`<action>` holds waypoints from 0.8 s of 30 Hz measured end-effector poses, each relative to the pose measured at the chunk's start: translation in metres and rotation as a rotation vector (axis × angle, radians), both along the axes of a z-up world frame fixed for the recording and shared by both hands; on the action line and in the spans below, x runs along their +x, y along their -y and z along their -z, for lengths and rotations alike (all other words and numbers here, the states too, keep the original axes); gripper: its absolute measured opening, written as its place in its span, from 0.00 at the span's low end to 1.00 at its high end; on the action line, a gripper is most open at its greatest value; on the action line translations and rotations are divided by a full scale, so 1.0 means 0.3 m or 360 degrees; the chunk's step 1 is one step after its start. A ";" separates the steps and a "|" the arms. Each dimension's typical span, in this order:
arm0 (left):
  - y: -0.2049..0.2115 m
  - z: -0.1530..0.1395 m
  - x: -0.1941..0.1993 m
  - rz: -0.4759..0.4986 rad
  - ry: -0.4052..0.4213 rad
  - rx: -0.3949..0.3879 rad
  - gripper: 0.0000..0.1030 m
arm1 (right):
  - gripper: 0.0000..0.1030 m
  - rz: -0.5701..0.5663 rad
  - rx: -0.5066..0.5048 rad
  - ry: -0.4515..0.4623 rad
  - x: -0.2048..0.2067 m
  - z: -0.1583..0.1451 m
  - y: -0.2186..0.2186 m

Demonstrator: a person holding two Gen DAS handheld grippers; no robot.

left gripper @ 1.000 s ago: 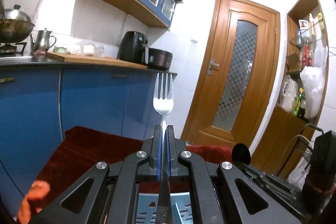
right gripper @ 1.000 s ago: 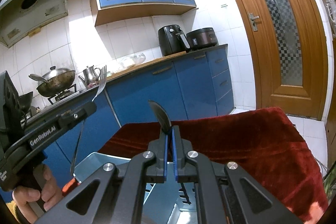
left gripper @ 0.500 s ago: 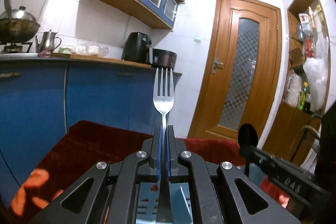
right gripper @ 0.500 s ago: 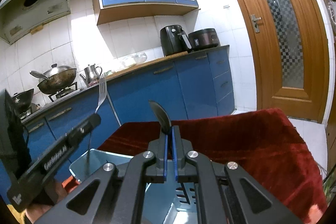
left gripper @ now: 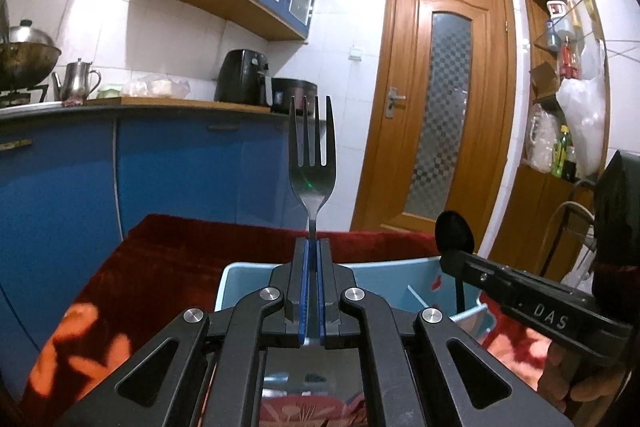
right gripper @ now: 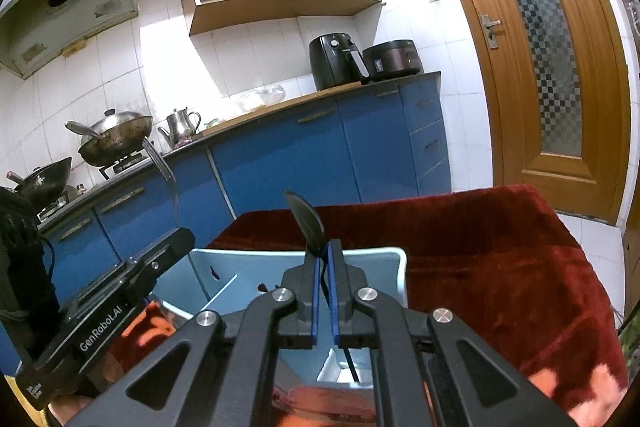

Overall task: Organize utensils
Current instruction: 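Lift the fork and spoon and lower both into the blue caddy, then open both tools to drop the fork and spoon into the caddy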

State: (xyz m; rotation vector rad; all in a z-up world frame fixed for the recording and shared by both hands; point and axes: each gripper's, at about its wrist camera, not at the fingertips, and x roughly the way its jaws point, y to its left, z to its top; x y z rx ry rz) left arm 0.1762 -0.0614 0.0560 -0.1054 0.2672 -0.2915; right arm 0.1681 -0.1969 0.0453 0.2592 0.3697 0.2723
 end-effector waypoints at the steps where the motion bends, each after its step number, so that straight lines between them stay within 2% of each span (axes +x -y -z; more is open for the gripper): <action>1: 0.001 0.002 -0.001 0.0003 -0.0012 0.0008 0.03 | 0.05 -0.0003 0.0003 -0.0008 -0.003 0.001 0.000; 6: 0.001 -0.007 -0.013 0.0020 -0.0053 0.0048 0.03 | 0.07 -0.0007 0.0012 -0.0049 -0.012 0.001 -0.005; 7: 0.002 -0.009 -0.017 0.0015 -0.0055 0.0059 0.05 | 0.10 -0.0005 0.0014 -0.0053 -0.016 0.003 -0.004; 9: 0.004 -0.014 -0.026 0.0016 -0.0068 0.0080 0.07 | 0.27 0.0005 0.0028 -0.0055 -0.023 0.000 0.000; 10: 0.001 -0.018 -0.032 0.0021 -0.0077 0.0080 0.09 | 0.28 0.0003 0.0047 -0.0053 -0.029 -0.003 0.003; 19: -0.045 -0.059 -0.090 0.0050 -0.0194 0.0085 0.10 | 0.28 0.0002 0.0033 -0.0015 -0.125 -0.064 -0.011; 24: -0.076 -0.081 -0.141 0.0046 -0.0286 0.0141 0.10 | 0.28 0.0018 0.0009 -0.0046 -0.199 -0.098 -0.019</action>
